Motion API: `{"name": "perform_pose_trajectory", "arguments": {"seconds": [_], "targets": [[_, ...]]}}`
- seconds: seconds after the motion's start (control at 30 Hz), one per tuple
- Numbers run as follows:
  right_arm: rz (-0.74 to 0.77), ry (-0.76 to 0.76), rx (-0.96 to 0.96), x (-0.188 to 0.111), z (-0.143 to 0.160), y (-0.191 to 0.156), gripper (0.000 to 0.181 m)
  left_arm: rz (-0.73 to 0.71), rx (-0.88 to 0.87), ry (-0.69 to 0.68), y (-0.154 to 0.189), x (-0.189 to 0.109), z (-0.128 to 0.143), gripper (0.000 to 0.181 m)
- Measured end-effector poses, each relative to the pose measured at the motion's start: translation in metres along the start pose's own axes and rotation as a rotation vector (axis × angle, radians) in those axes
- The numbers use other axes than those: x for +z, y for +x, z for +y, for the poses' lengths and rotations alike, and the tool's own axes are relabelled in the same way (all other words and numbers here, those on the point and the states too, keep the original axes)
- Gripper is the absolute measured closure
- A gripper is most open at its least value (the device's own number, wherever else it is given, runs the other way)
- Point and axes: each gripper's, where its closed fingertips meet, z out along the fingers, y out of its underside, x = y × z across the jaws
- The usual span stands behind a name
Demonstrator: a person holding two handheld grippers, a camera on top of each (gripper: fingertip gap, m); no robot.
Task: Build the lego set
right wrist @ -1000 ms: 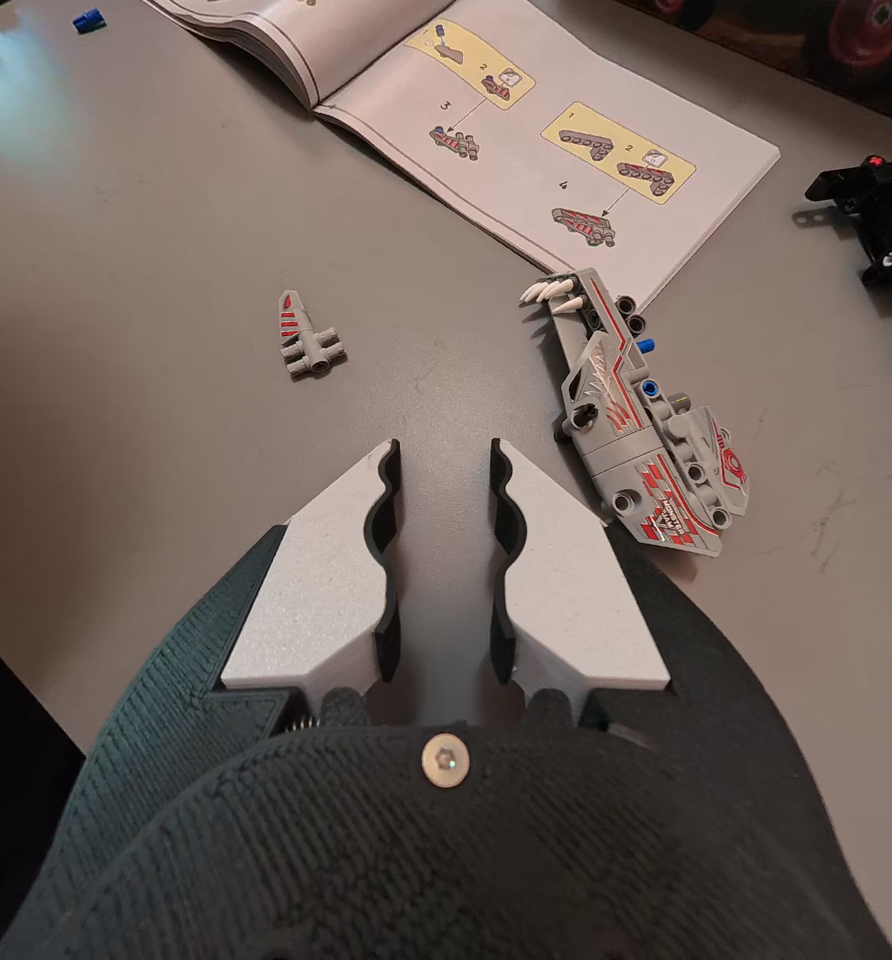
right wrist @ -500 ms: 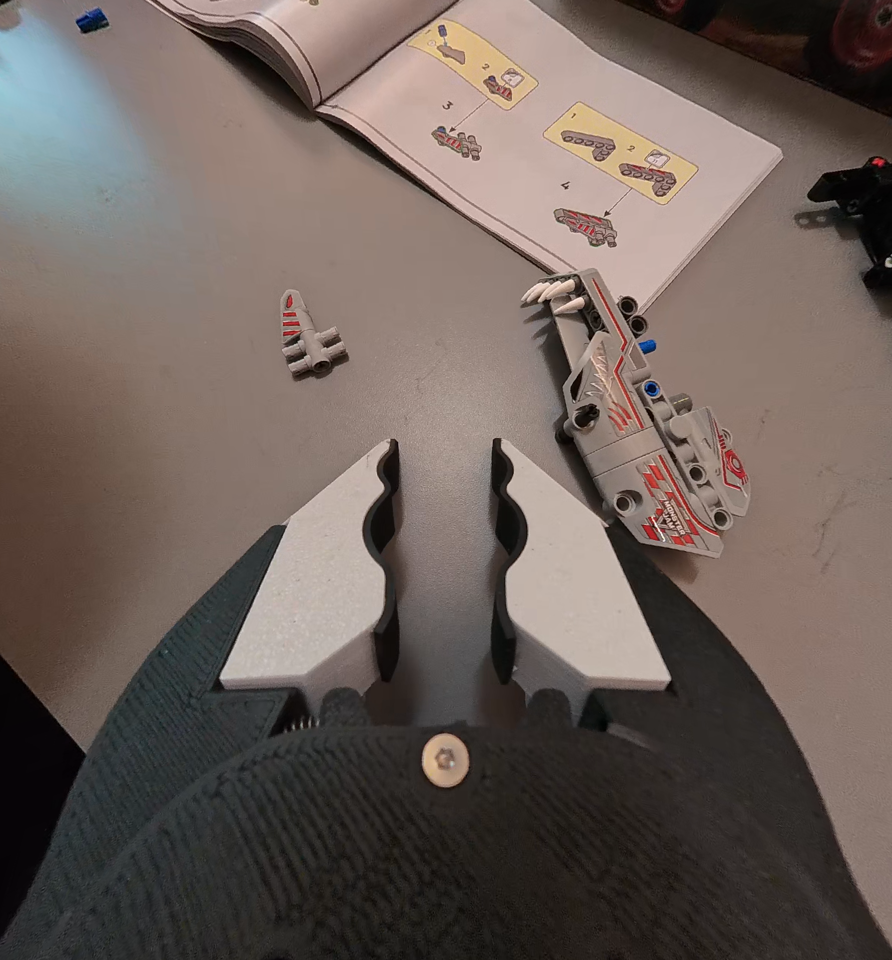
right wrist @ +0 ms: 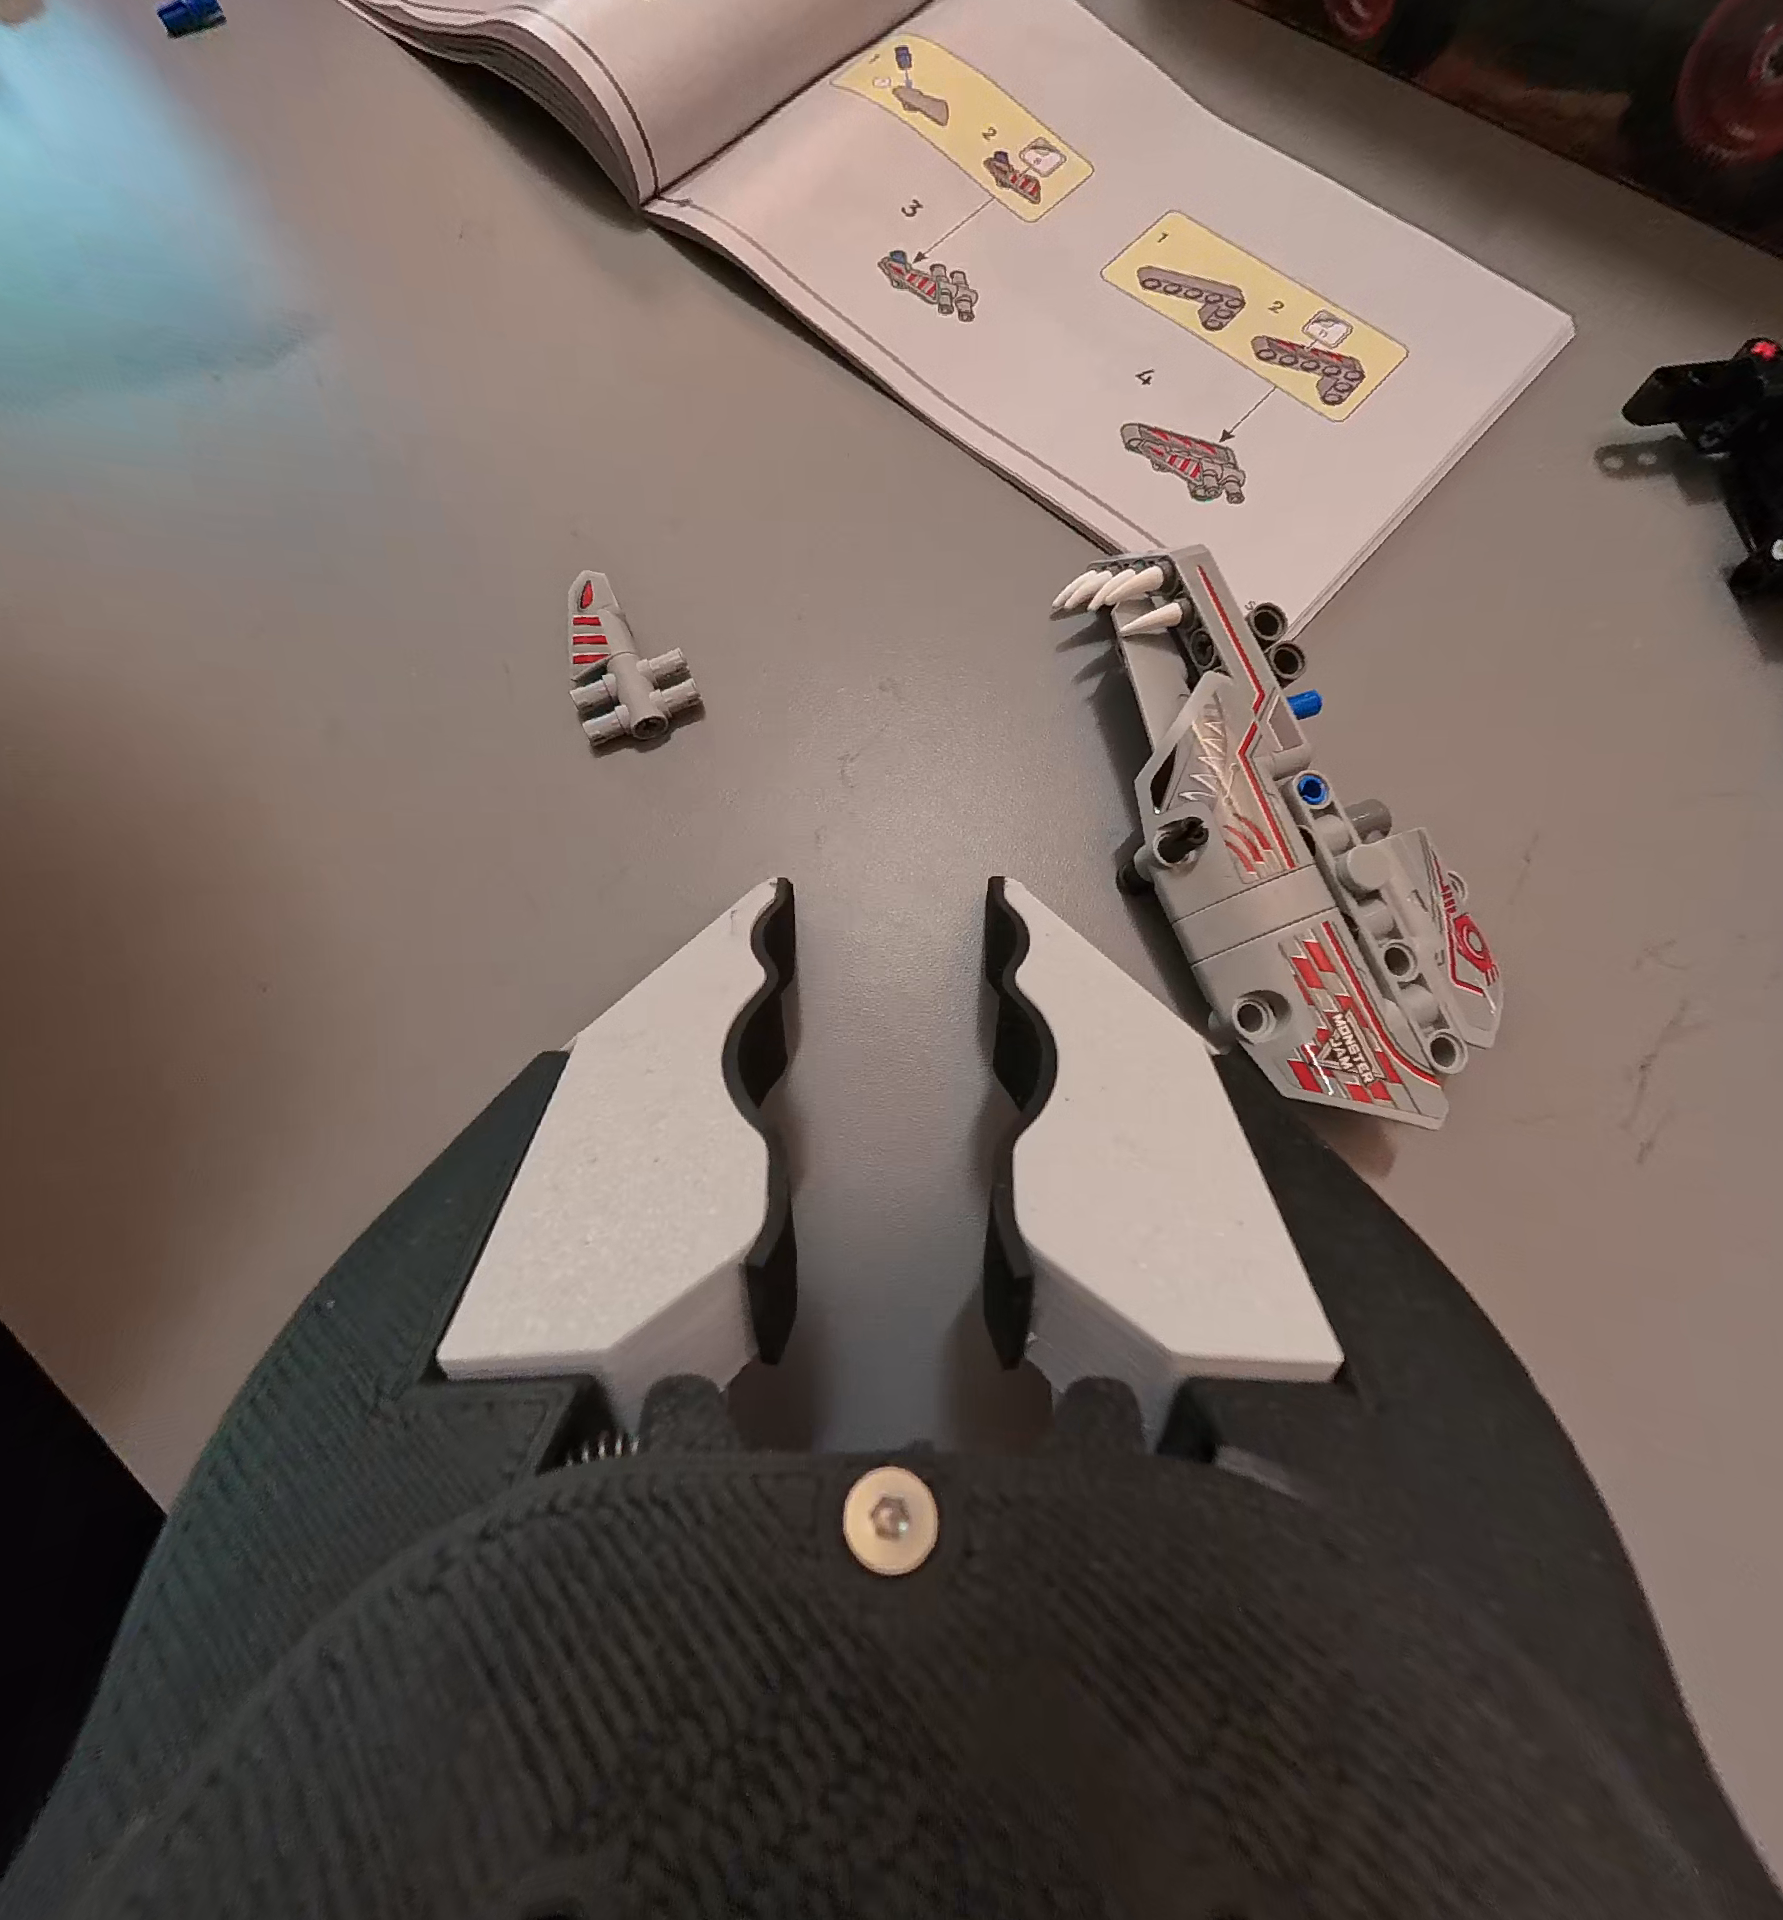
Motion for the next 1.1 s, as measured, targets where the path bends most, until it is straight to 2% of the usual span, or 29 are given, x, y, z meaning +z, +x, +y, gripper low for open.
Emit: {"name": "perform_pose_trajectory", "arguments": {"seconds": [0.17, 0.37, 0.43, 0.5, 0.57, 0.7, 0.77, 0.83, 0.97, 1.03, 1.1], "targets": [[-0.002, 0.0, 0.001, 0.0, 0.0, 0.0, 0.145, 0.003, 0.052, -0.121, 0.013, 0.031, 0.013, 0.176], [-0.001, 0.0, -0.002, 0.0, 0.0, 0.0, 0.145, 0.082, 0.026, -0.125, 0.03, 0.06, 0.02, 0.175], [0.0, 0.0, -0.004, 0.0, 0.0, -0.001, 0.145, 0.103, 0.004, -0.102, 0.032, 0.059, 0.019, 0.165], [-0.001, 0.0, -0.003, 0.0, 0.0, -0.001, 0.145, 0.091, -0.01, -0.059, 0.026, 0.046, 0.014, 0.16], [-0.001, 0.0, -0.007, 0.0, 0.0, -0.001, 0.145, 0.011, -0.045, -0.045, 0.003, 0.021, 0.017, 0.16], [-0.007, 0.0, -0.014, 0.0, 0.0, -0.002, 0.146, -0.321, -0.217, -0.043, -0.069, -0.059, 0.039, 0.164], [-0.009, 0.0, -0.016, 0.0, 0.0, -0.003, 0.145, -0.452, -0.29, -0.037, -0.089, -0.101, 0.053, 0.168], [-0.016, 0.0, -0.017, 0.0, 0.0, -0.004, 0.144, -0.533, -0.336, -0.034, -0.098, -0.131, 0.065, 0.17], [-0.021, 0.0, -0.023, 0.0, 0.0, -0.005, 0.142, -0.557, -0.351, -0.142, -0.086, -0.148, 0.091, 0.17], [-0.021, 0.0, -0.024, 0.0, 0.0, -0.005, 0.142, -0.532, -0.347, -0.181, -0.074, -0.141, 0.095, 0.17], [-0.022, 0.0, -0.023, 0.0, 0.0, -0.005, 0.142, -0.425, -0.313, -0.206, -0.053, -0.12, 0.091, 0.169]]}}
